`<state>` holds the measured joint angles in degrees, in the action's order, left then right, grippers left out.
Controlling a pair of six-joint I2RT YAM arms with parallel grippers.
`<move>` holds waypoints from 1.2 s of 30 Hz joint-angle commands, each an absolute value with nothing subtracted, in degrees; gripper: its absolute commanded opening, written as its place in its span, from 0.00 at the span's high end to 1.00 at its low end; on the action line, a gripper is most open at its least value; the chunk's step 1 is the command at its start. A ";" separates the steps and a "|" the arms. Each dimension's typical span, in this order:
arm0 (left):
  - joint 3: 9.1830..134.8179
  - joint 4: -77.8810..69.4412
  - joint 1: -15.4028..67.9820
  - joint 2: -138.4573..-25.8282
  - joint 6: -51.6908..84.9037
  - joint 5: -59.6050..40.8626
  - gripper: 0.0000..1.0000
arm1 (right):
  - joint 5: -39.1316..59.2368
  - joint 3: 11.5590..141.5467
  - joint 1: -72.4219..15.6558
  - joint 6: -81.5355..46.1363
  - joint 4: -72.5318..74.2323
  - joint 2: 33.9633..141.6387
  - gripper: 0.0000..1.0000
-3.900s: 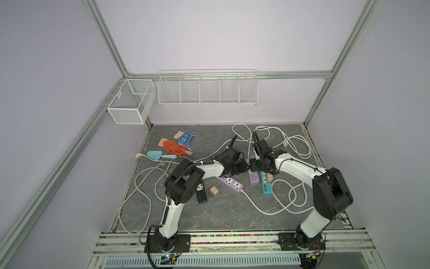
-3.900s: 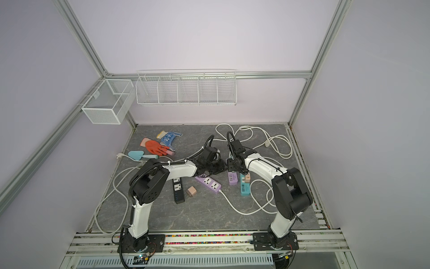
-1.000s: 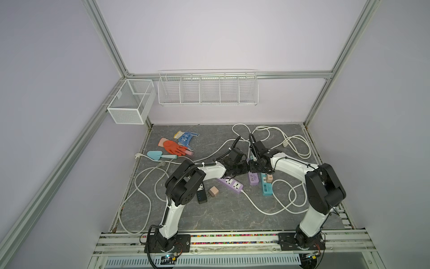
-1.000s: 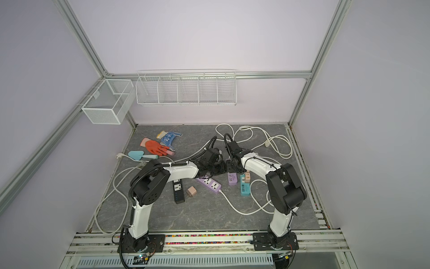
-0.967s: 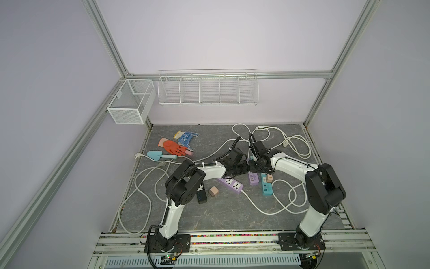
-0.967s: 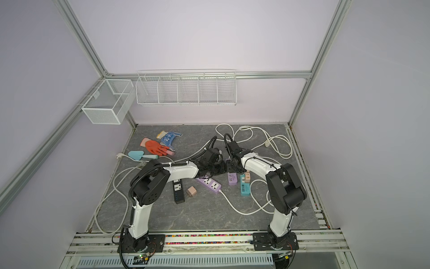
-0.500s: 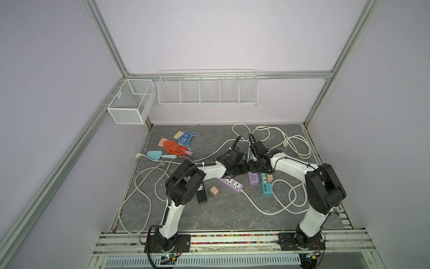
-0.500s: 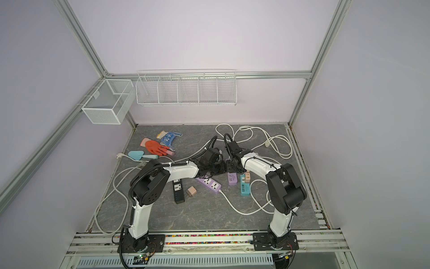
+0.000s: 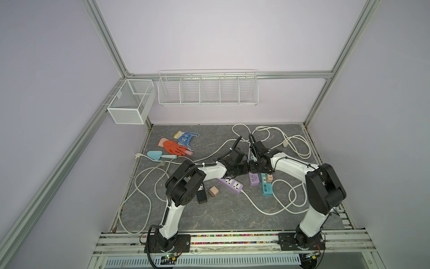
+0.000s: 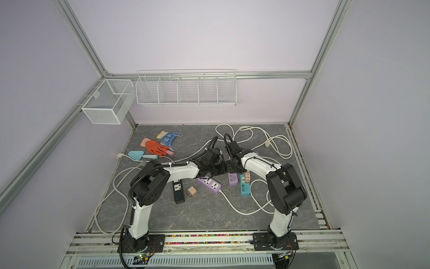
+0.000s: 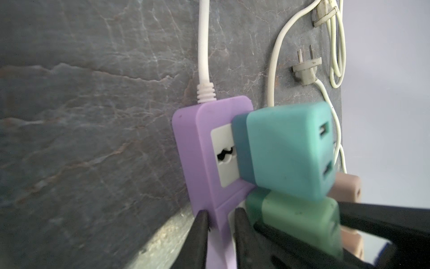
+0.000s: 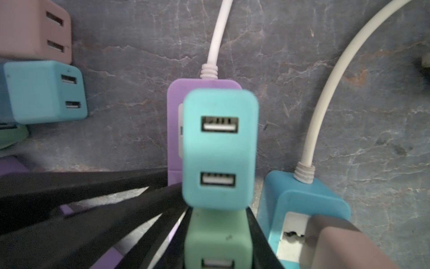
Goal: Pull the plug off the socket
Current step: 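Tug the green adapter away from the purple strip with the right gripper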
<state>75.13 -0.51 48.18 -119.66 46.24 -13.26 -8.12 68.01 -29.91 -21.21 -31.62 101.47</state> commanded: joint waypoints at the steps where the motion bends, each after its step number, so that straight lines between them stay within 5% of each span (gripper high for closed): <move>1: 72.67 8.44 48.51 -121.38 45.49 -9.87 0.79 | -6.12 69.70 -30.95 -21.58 -32.50 98.64 0.86; 36: 72.85 10.85 49.17 -122.17 45.30 -8.22 0.81 | -8.10 70.72 -31.05 -19.15 -31.87 98.18 0.90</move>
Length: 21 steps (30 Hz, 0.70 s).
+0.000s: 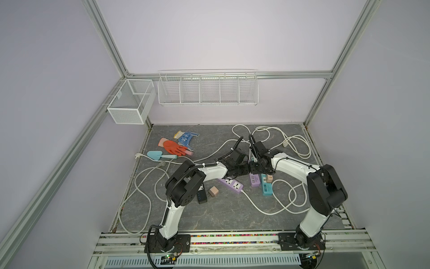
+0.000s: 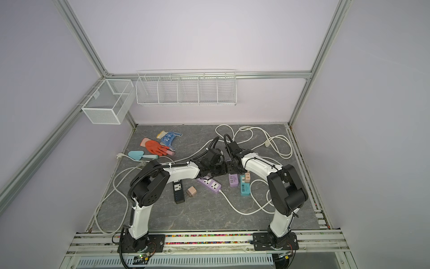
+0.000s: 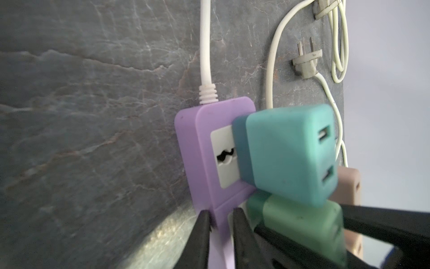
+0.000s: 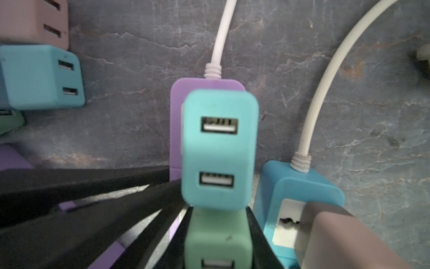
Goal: Pull the plug off the socket
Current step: 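Tug the green adapter away from the purple strip with the right gripper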
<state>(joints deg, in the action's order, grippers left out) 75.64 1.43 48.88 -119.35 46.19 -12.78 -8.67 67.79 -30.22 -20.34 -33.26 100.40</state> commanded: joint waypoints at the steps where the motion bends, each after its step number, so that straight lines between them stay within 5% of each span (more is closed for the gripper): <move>1: 72.72 10.90 49.17 -122.20 45.44 -7.89 0.81 | -6.61 70.62 -31.05 -19.85 -31.48 98.09 0.90; 5: 73.30 12.18 49.30 -123.40 45.42 -7.48 0.83 | 0.06 69.67 -31.64 -21.58 -27.74 98.60 0.91; 12: 72.34 12.52 49.22 -123.15 45.53 -6.37 0.84 | -12.00 69.78 -31.08 -19.26 -32.01 96.72 0.91; 21: 71.83 6.71 49.29 -121.63 48.06 -12.36 0.83 | -4.35 69.42 -33.26 -23.39 -28.00 99.52 0.91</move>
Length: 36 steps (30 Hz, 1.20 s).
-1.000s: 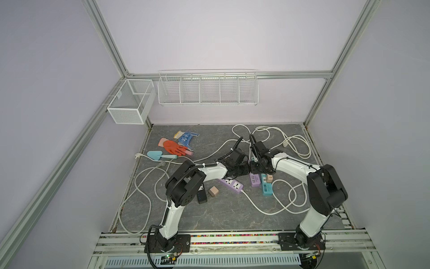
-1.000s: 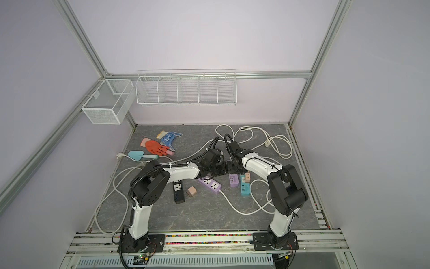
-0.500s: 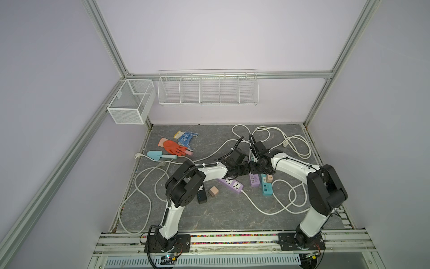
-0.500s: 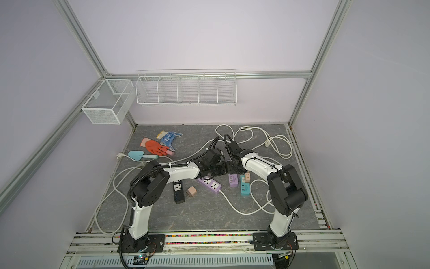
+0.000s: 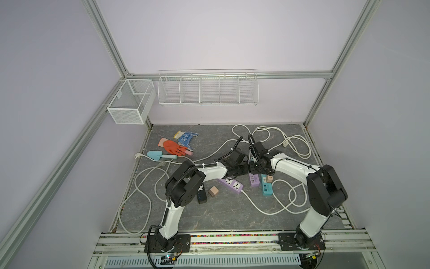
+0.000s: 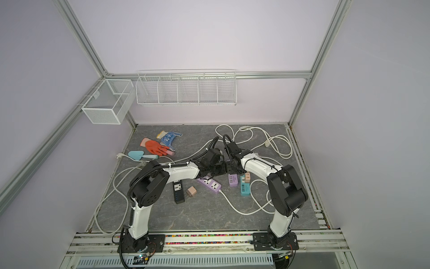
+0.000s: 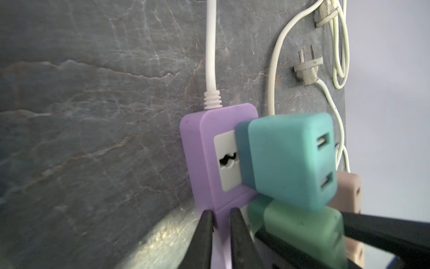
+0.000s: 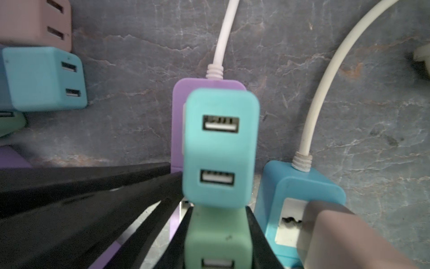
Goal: Pull the plug off the socket
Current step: 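Tug the green adapter away from the purple strip with the right gripper, then pull the green adapter free and lift it with the right gripper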
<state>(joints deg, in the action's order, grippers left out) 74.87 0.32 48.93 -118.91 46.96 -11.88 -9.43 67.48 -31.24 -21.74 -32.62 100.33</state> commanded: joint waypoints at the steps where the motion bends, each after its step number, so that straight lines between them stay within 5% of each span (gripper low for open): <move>1: 71.77 6.19 49.22 -120.94 48.33 -12.70 0.82 | -4.16 69.43 -33.31 -23.64 -28.02 99.73 0.91; 11: 69.06 -1.01 49.28 -117.64 51.76 -17.64 0.71 | -2.78 69.69 -33.74 -26.94 -27.12 101.16 0.91; 36: 63.58 6.20 49.66 -121.25 50.78 -13.86 0.75 | -10.60 68.79 -34.82 -23.32 -26.47 99.09 0.93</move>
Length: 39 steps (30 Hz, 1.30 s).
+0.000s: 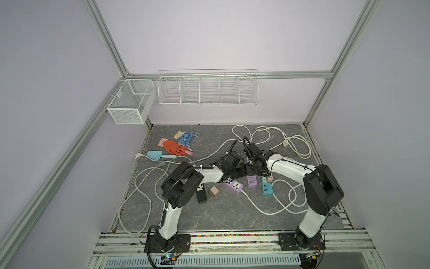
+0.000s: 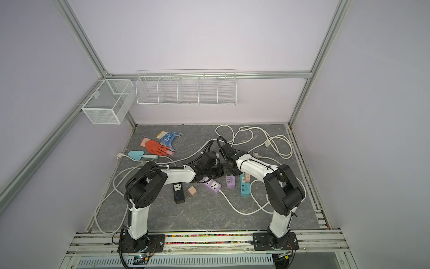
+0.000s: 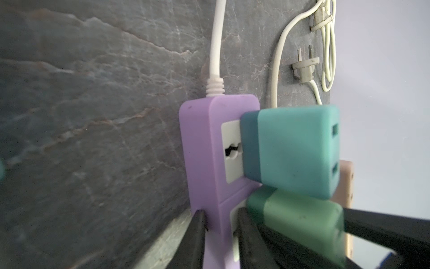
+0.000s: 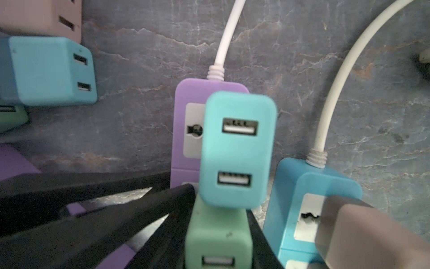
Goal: Pull the plug off the socket
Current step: 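Pull the green adapter free and lift it with the right gripper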
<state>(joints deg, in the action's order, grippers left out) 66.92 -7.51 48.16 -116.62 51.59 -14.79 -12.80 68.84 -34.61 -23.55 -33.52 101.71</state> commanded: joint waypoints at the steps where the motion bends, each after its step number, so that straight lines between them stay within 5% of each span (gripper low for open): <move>1: 63.32 6.48 49.61 -121.11 50.71 -13.69 0.75 | -9.82 67.59 -34.48 -23.50 -25.04 98.40 0.93; 11: 62.69 6.91 49.65 -121.63 51.12 -13.81 0.76 | -12.55 69.82 -37.56 -23.37 -25.85 99.85 0.93; 19: 62.67 6.17 49.55 -122.13 51.14 -14.48 0.77 | -2.40 66.06 -32.05 -25.37 -23.28 96.42 0.93; 28: 62.27 5.67 49.52 -121.48 50.75 -14.26 0.78 | -10.73 65.59 -33.76 -24.39 -26.04 94.84 0.93; 39: 66.68 6.35 49.56 -118.36 48.03 -13.58 0.78 | -7.95 62.70 -31.37 -22.98 -27.21 84.95 0.92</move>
